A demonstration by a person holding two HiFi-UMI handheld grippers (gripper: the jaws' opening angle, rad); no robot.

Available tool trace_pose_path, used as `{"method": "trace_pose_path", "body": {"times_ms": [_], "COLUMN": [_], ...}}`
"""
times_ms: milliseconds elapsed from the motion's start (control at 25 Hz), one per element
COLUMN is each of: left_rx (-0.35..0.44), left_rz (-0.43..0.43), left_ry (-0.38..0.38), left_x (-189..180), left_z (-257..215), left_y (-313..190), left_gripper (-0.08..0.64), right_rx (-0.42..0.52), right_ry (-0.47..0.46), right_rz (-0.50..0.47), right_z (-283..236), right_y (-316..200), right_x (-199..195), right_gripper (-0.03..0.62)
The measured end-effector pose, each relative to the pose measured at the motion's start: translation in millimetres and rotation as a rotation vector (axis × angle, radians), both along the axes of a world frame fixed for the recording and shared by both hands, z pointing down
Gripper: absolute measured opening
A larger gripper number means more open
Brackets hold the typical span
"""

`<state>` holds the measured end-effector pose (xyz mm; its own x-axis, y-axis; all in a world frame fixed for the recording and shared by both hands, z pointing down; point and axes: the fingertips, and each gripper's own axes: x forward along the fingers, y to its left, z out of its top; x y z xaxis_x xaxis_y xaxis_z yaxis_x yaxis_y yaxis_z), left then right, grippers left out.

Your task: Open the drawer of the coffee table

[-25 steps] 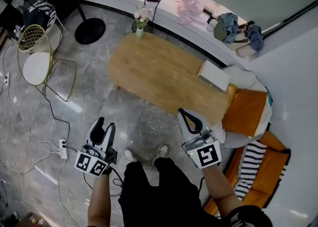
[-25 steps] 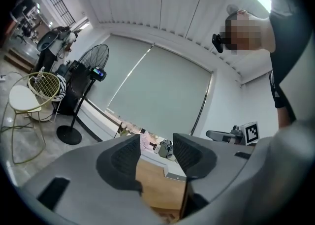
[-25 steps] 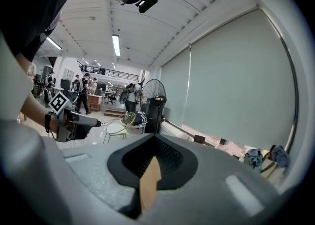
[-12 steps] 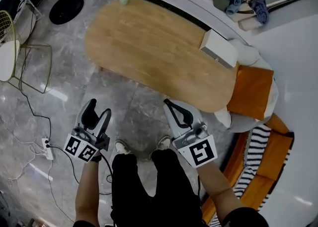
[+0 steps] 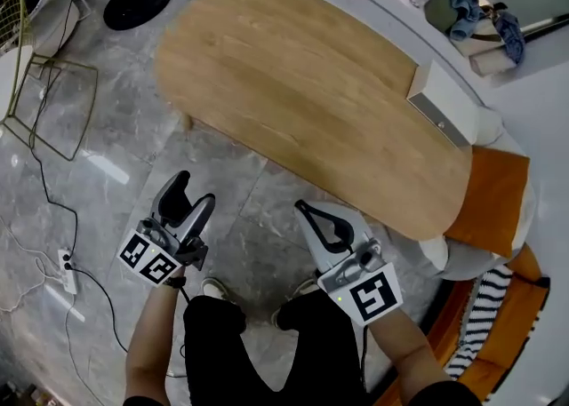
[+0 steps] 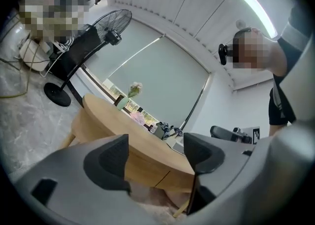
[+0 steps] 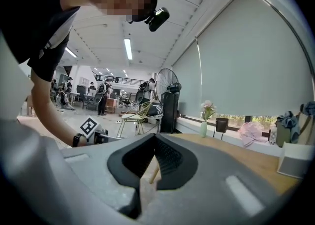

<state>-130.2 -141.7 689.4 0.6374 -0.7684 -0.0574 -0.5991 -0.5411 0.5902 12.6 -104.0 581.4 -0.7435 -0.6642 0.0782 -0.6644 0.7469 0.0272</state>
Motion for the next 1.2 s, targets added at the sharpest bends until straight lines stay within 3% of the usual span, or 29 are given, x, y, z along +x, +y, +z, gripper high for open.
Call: {"method": "trace_pose_path", "body": {"times_ms": [360,600,840,1200], "left_rx": [0.077,0.088,0.106,0.052], "left_rz": [0.097,0.155,0.17,0.17], "left_ry": [0.063,0.096,0.145,0.284], "left_x": [30.3,40.1,45.8,62.8], "left_z": [92.6,146.4,174.3,196.1], "left_y": [-45.7,-67.5,-88.4,-119.8], "left_gripper": [0.342,0.342,0.342,0.342], "right_rx": [0.044,0.097,0.175,0.168], "right_ry": [-0.015,-0.016,-0.025,-0.005], "right_rz": [-0.08,-0.136,-0.138,-0.103], "right_z": [103.4,152.0,181.6,194.2], "right_y": [-12.7,-14.0,-18.9,-19.6], "right_x": [-6.0,-20.4,-17.6,0.6], "right_gripper": [0.005,0.005,0.005,0.005]}}
